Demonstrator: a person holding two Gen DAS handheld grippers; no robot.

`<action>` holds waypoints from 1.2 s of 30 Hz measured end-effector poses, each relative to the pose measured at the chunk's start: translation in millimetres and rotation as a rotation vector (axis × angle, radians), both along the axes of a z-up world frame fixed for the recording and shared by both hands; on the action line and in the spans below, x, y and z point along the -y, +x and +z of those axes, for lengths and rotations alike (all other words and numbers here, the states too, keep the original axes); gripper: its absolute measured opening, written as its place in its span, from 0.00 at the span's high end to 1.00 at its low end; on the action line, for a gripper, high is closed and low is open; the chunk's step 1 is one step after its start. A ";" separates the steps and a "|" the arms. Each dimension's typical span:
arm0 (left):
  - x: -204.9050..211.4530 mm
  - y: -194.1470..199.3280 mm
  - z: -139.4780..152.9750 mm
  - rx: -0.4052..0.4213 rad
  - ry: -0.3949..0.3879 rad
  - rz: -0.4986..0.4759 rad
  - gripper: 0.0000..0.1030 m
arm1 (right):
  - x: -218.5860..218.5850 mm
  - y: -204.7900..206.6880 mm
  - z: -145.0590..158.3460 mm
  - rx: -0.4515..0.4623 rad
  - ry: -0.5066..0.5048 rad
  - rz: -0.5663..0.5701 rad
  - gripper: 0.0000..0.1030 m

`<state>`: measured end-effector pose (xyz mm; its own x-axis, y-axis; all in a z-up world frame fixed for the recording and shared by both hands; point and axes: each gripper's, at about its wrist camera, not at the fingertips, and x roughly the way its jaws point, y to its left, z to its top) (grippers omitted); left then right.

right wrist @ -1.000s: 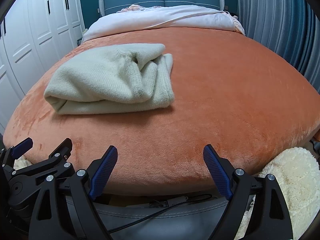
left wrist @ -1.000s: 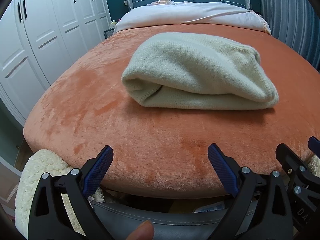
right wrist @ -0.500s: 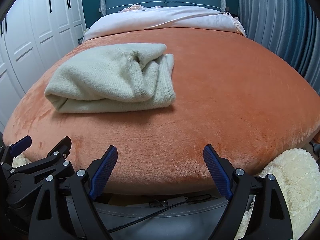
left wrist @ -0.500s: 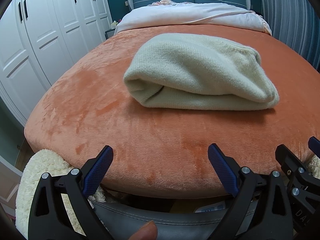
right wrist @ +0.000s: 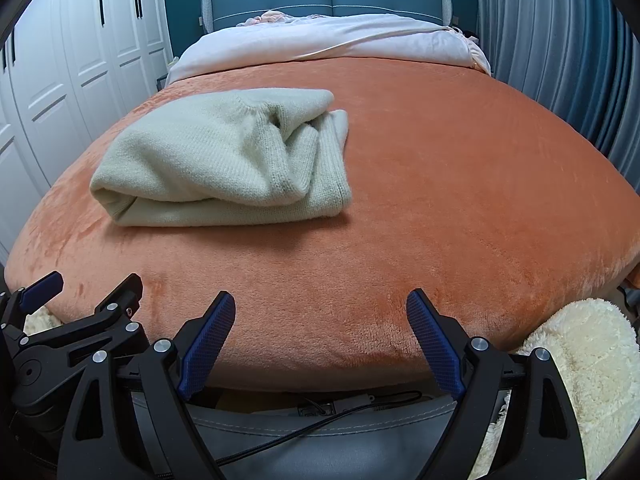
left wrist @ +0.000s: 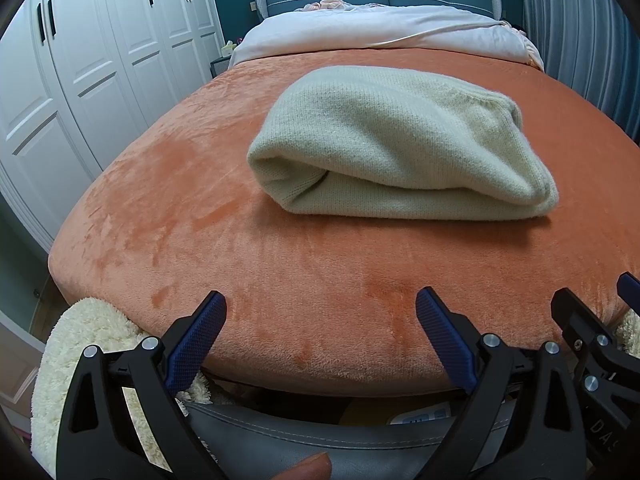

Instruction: Fold small clothes

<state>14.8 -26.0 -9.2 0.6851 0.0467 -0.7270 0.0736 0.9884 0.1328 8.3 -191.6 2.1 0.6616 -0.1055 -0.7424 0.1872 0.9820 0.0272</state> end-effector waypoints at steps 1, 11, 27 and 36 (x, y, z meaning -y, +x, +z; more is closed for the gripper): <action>-0.1 0.0 0.1 0.000 -0.001 0.000 0.09 | -0.3 -0.2 0.0 0.000 0.000 0.000 0.17; -0.5 -0.3 0.4 0.001 0.000 -0.001 0.10 | 0.1 0.0 0.1 0.000 0.000 0.000 0.17; -1.5 -0.7 1.1 -0.003 -0.013 0.008 0.10 | -2.5 -0.6 0.2 0.001 -0.003 0.000 0.17; -0.5 -0.4 1.3 -0.006 -0.021 0.009 0.11 | -5.8 -0.4 0.4 0.001 -0.006 0.000 0.17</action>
<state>14.4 -25.6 -7.8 0.6801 0.0373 -0.7322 0.0654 0.9917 0.1112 7.9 -185.8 2.5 0.6624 -0.1098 -0.7410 0.1873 0.9821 0.0219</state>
